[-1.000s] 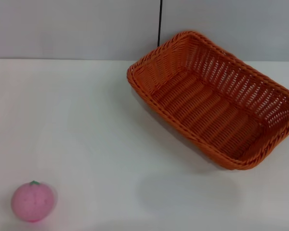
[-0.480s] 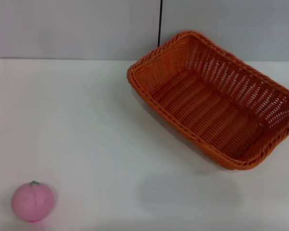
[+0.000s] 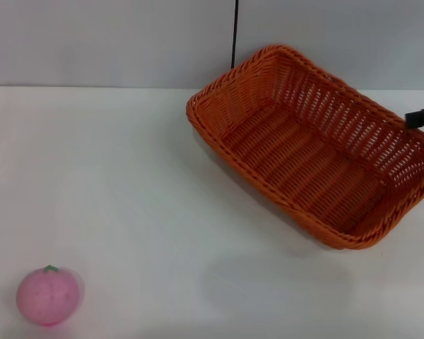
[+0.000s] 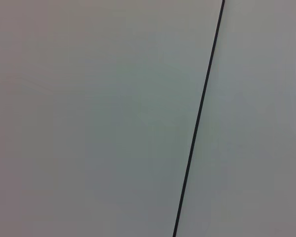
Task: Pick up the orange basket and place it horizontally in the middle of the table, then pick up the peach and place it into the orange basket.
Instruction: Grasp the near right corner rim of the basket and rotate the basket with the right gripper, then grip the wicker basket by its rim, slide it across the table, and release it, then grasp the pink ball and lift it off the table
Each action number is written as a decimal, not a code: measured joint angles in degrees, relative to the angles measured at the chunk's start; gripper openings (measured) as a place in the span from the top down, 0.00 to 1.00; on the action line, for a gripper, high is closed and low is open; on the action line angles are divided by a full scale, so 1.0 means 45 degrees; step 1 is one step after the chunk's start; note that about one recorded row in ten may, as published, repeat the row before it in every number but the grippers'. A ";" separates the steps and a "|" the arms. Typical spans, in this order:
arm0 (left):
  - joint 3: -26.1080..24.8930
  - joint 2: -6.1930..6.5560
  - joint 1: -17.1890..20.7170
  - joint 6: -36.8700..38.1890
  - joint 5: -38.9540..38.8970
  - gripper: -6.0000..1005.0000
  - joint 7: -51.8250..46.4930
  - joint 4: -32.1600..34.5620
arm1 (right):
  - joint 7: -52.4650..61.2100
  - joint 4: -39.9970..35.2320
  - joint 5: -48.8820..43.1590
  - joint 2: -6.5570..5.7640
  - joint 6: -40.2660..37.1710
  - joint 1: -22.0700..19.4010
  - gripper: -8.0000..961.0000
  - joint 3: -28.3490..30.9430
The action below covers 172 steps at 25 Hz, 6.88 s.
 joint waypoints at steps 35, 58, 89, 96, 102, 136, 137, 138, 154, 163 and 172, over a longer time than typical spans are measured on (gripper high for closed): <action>0.0118 -0.0058 0.0101 -0.0122 0.0091 0.19 -0.0071 -0.0339 | -0.1901 0.2672 0.0618 0.0462 0.3755 0.0678 0.22 -0.1588; 0.0265 -0.0075 0.0089 -0.0212 0.0091 0.20 -0.0090 -0.0364 | -0.3614 0.1219 0.1062 0.0878 0.3389 0.0189 0.82 -0.1678; 0.0508 -0.0058 0.1375 -0.2225 0.0090 0.20 0.0293 -0.0298 | -1.2540 0.2384 0.3831 -0.0149 -0.2073 0.1609 0.82 -0.2649; 0.0666 -0.0058 0.1708 -0.2735 0.0090 0.21 0.0279 -0.0283 | -1.2666 0.2346 0.3821 0.0098 -0.1047 0.1619 0.82 -0.3574; 0.0777 -0.0058 0.2131 -0.3173 0.0091 0.21 0.0326 -0.0235 | -1.3323 0.2345 0.3816 0.0520 -0.0225 0.1622 0.82 -0.3675; 0.1554 -0.0002 0.2590 -0.3828 0.0111 0.21 0.0227 -0.0188 | -1.3684 -0.0294 0.4436 0.1590 0.3467 0.0115 0.59 -0.6178; 0.1632 0.0009 0.2584 -0.3827 0.0112 0.22 0.0226 -0.0172 | -1.3650 -0.0453 0.4726 0.1593 0.3392 -0.0066 0.58 -0.6165; 0.1738 0.0020 0.2571 -0.3831 0.0114 0.22 0.0226 -0.0147 | -1.3644 -0.0715 0.5196 0.1603 0.3340 -0.0350 0.58 -0.6184; 0.7402 0.0303 0.1110 -0.5140 0.0099 0.22 -0.4048 0.5779 | -1.5666 -0.0023 1.7766 0.1663 0.1370 -0.6428 0.49 -0.5944; 1.0930 0.0332 0.0978 -0.5010 0.0113 0.22 -0.5951 0.7478 | -1.6117 0.3135 1.8572 0.1614 -0.1117 -0.6554 0.49 -0.3889; 1.3406 0.0075 0.0721 -0.3568 0.0111 0.22 -0.6387 0.7303 | -1.6165 0.3666 1.8609 0.1636 -0.1904 -0.6686 0.49 -0.3458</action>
